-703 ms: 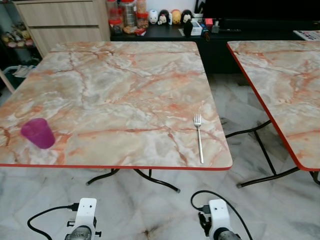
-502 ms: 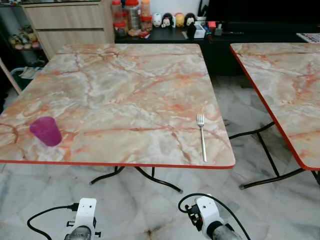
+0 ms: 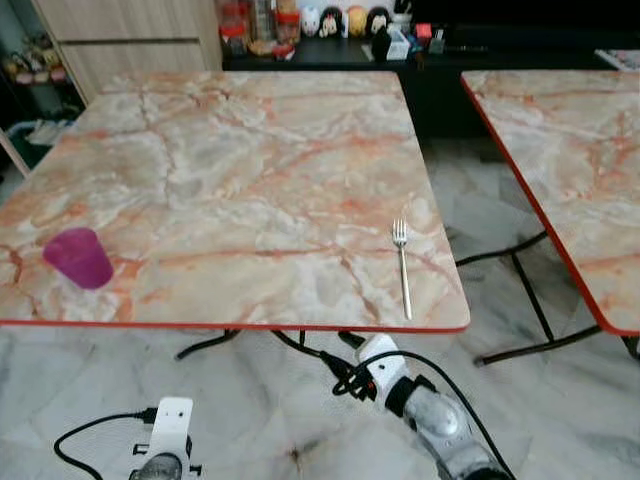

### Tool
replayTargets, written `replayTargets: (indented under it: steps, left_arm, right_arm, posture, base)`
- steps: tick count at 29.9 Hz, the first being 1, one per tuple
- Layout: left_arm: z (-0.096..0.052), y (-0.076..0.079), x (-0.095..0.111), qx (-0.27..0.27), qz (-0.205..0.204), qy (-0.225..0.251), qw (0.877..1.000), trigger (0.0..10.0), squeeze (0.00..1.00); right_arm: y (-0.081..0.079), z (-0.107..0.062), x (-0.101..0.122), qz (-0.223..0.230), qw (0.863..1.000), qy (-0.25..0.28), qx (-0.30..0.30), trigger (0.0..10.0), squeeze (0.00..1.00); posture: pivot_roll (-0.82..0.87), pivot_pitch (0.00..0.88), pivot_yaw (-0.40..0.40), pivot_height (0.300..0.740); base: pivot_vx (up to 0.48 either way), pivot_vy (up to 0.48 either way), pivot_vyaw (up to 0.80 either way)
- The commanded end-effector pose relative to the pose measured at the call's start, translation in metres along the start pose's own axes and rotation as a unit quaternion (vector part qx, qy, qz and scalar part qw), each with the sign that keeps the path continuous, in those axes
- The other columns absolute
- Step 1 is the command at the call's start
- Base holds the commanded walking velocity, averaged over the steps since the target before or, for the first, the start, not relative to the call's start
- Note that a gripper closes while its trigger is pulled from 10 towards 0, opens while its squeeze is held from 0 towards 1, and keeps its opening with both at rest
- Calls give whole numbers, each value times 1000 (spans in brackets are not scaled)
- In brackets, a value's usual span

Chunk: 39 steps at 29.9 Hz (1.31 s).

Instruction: Setting the table

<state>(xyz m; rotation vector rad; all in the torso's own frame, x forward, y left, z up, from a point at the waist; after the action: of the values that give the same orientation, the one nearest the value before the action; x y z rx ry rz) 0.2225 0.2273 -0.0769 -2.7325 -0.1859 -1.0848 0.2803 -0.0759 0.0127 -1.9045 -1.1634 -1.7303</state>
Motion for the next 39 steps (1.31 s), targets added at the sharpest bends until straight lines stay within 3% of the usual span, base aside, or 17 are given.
replayTargets:
  steps: [1,6,13,17,24,27,30,31,34,38,39]
  left_arm:
    - [-1,0,-7,3,1,-13,1000,10000,0]
    - [-1,0,-6,4,-2,-12,1000,10000,0]
    - [-1,0,-7,4,-4,-13,1000,10000,0]
    - [-2,-1,-9,5,-3,-15,1000,10000,0]
    - [-2,-1,-8,2,-5,-14,1000,10000,0]
    - [-1,-1,-8,2,-5,-14,1000,10000,0]
    - [-1,0,-8,0,-6,-14,1000,10000,0]
    - [-1,0,-8,-2,-6,-15,1000,10000,0]
    - [-1,0,-8,-2,-6,-15,1000,10000,0]
    - [-1,0,-8,-2,-6,-15,1000,10000,0]
    - [-2,0,-8,-3,-7,-16,1000,10000,0]
  right_arm:
    - [8,17,40,-16,997,80,4,10000,0]
    - [14,22,57,8,994,112,16,10000,0]
    - [1,18,52,19,992,103,77,10000,0]
    - [5,19,65,11,990,127,56,10000,0]
    - [69,17,90,-3,983,135,-122,10000,0]
    - [86,13,92,3,977,131,-167,10000,0]
    - [104,8,85,-8,970,93,-223,10000,0]
    - [125,0,72,0,956,34,-291,10000,0]
    - [138,-4,71,38,944,24,-328,10000,0]
    - [141,-4,70,34,939,10,-341,10000,0]
    - [146,-3,71,41,932,5,-359,10000,0]
  posture:
    - [-1,84,-5,740]
    - [-1,79,-5,740]
    - [1,95,-3,740]
    - [0,102,-2,740]
    - [-2,114,3,740]
    - [-4,116,6,740]
    - [-5,118,6,740]
    - [-1,122,5,740]
    - [2,126,6,740]
    - [0,126,7,740]
    - [4,118,7,740]
  base:
    - [0,0,0]
    - [0,0,0]
    - [0,0,0]
    - [0,0,0]
    - [0,0,0]
    - [0,0,0]
    - [0,0,0]
    - [0,0,0]
    - [0,0,0]
    - [0,0,0]
    - [0,0,0]
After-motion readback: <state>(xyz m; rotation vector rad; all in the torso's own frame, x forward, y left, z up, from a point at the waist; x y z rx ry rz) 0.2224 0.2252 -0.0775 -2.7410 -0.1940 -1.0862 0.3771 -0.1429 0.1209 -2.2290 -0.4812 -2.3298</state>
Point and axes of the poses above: a point about 5 cm out from each wrist's last joint towards the gripper, its own z axis pointing out of the wrist towards the gripper, its own x axis along the axis of the wrist's last joint, y = z × x, the point moved 2 cm from there along z, pointing out of the wrist towards the gripper, and after that the axes turned 9 degrees about -z, right-handed, at the moved point
